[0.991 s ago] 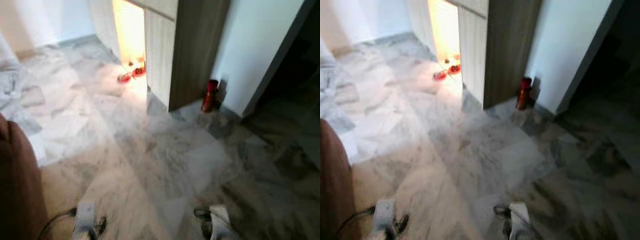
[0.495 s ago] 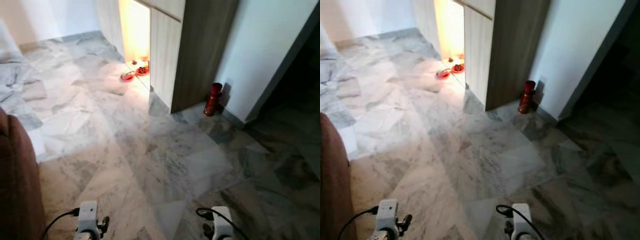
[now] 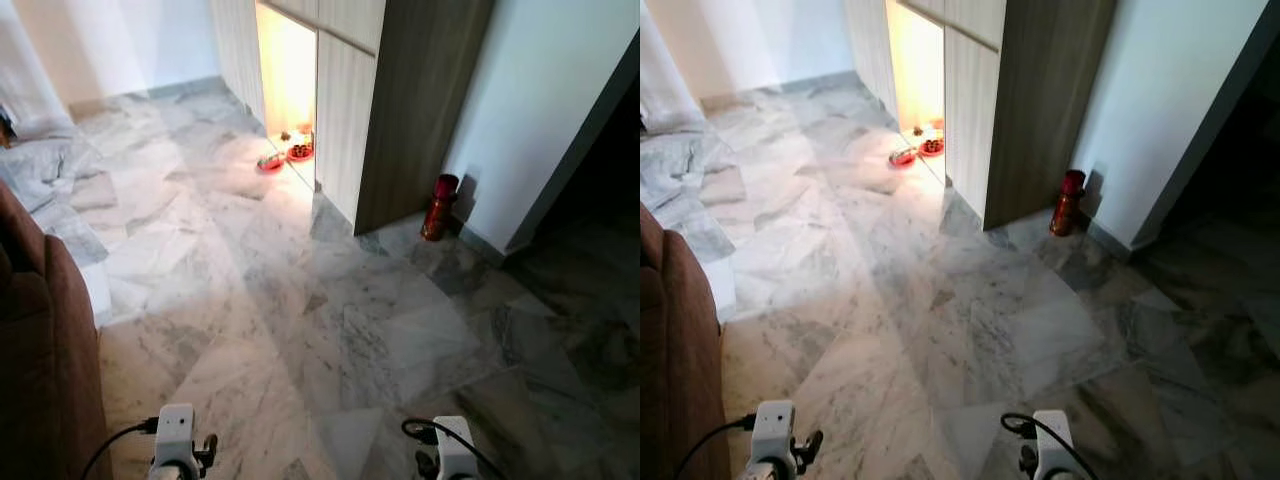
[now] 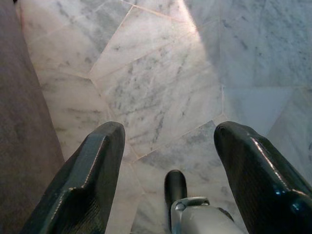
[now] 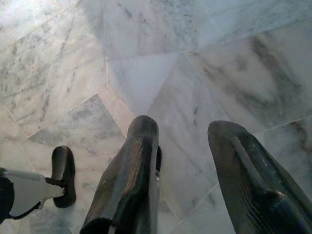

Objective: Move the pillow to the sofa from floor

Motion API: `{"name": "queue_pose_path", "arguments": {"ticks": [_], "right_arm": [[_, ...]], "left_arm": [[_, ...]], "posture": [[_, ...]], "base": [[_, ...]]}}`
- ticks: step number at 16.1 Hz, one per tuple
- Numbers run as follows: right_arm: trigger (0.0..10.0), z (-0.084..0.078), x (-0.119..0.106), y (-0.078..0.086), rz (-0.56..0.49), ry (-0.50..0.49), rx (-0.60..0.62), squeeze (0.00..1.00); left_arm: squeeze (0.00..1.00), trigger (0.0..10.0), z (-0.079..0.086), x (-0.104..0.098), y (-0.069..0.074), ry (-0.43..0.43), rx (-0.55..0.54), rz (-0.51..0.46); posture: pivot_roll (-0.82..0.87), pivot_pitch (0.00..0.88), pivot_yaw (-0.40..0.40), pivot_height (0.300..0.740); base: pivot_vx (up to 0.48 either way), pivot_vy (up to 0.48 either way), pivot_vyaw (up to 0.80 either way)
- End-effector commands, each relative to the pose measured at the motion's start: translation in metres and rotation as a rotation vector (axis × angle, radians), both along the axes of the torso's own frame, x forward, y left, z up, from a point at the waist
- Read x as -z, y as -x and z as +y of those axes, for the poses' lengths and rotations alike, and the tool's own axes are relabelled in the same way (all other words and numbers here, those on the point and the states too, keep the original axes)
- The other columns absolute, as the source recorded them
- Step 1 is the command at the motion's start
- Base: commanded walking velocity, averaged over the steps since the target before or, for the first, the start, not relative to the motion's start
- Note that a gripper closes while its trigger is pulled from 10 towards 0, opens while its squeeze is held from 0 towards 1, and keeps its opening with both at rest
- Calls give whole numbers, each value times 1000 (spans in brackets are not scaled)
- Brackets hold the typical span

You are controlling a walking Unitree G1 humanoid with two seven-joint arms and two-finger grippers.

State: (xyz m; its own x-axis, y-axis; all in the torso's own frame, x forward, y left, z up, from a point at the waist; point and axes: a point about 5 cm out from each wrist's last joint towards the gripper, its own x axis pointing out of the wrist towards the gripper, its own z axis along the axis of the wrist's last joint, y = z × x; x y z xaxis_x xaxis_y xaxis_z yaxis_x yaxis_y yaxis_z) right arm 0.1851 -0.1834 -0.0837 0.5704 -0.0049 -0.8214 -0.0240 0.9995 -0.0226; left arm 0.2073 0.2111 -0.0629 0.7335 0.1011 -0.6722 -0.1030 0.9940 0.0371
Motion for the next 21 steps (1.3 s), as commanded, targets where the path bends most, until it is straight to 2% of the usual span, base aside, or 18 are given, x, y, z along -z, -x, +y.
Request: {"name": "queue_pose_path", "arguments": {"ticks": [1, 21], "right_arm": [[10000, 2, 1, 2, 10, -2, -4, 0], [10000, 2, 1, 2, 10, -2, -4, 0]], "left_arm": [[0, 10000, -1, 3, 4, 6, -4, 17], [0, 10000, -1, 3, 4, 6, -4, 17]], "posture": [[112, 57, -17, 740], [112, 57, -17, 740]], "base": [[0, 0, 0], [0, 0, 0]]}}
